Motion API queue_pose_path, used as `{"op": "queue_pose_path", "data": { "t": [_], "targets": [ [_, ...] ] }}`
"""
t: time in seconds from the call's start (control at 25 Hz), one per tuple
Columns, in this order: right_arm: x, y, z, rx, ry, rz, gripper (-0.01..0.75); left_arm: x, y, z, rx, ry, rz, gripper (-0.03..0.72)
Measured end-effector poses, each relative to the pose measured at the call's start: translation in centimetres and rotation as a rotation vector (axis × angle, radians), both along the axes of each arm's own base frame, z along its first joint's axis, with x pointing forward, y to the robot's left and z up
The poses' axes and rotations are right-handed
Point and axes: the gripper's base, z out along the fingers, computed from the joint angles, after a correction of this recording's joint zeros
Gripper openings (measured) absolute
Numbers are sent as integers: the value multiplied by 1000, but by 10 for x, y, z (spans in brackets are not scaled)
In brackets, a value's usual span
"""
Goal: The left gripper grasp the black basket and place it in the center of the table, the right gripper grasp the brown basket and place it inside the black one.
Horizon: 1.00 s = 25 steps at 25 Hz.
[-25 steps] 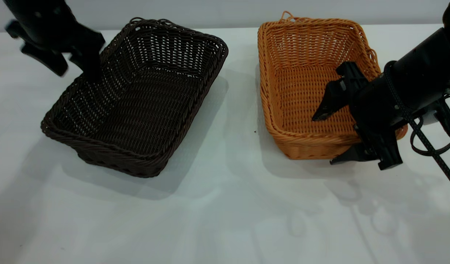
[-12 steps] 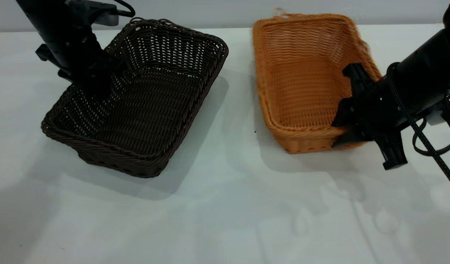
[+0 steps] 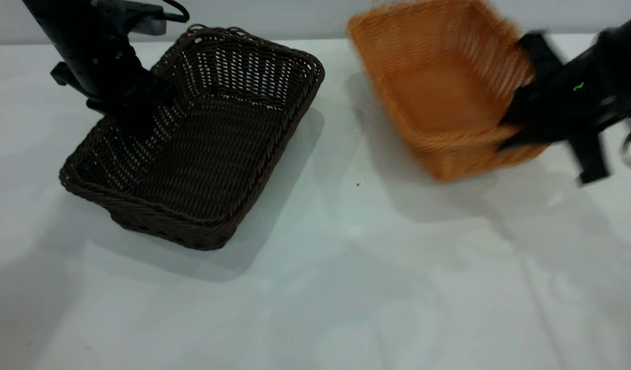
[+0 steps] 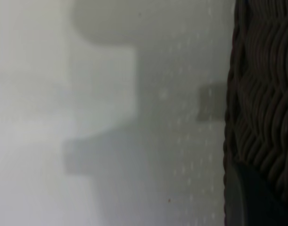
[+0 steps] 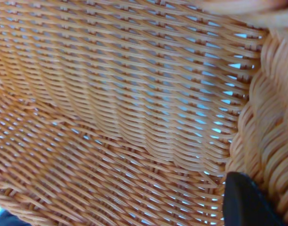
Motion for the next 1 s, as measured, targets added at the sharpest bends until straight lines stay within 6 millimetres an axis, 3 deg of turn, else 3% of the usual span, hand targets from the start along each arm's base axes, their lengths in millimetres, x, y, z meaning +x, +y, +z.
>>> {"op": "queue_pose_path", "data": {
  "t": [0.12,0.24,0.48,0.76,1.0],
  "targets": [
    [6,-26,20,7,-115,53,61,0,-3,0,12,-14,-83,76],
    [8,-46,33,74,-217,126,61,-1,-15,1,46,-46,-279,76],
    [-1,-70,46,227,-304,250,61,-3,-67,5,144,-227,-771,76],
    [10,-79,74,261,-396,455,61,-9,-115,5,220,-400,-1033,76],
    [26,-81,97,269,-447,548,61,-13,-138,-10,253,-406,-1155,76]
  ]
}}
